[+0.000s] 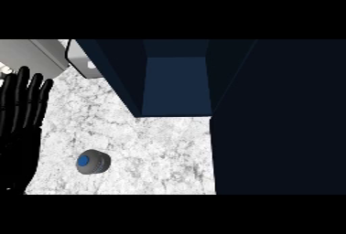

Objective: Pick up the bottled water, place it into the cabinet and close the cabinet

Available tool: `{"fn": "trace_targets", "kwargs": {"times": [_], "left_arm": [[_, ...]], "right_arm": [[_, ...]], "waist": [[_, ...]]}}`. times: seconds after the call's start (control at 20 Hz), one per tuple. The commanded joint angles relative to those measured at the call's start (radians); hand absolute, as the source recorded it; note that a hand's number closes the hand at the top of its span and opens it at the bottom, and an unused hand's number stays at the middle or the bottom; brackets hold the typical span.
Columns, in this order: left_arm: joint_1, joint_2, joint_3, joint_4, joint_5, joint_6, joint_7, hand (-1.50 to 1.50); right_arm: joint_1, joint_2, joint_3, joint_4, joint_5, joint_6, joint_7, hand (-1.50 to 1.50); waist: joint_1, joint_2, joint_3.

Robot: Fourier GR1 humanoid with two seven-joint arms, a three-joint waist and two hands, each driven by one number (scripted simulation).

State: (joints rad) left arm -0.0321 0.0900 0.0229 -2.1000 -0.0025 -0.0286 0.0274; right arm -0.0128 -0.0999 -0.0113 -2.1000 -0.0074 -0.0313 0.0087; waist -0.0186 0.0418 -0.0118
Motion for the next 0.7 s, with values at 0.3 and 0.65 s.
{"fn": "trace_targets", "kwargs": {"times": [0.3,0.65], "left_arm": [[0.201,0.026,-0.128,-0.085,0.244,-0.218,0.097,-1.50],[0.392,0.084,-0.090,-0.400,0.425,-0.208,0.278,-1.50]], "right_arm": [[0.153,0.022,0.166,-0.091,-0.067,0.111,0.068,-1.50],[0.241,0.003,0.227,-0.282,-0.090,0.120,0.177,-1.50]], "waist": [[0.031,-0.051,0.010],[0.025,-0.046,0.012]]}}
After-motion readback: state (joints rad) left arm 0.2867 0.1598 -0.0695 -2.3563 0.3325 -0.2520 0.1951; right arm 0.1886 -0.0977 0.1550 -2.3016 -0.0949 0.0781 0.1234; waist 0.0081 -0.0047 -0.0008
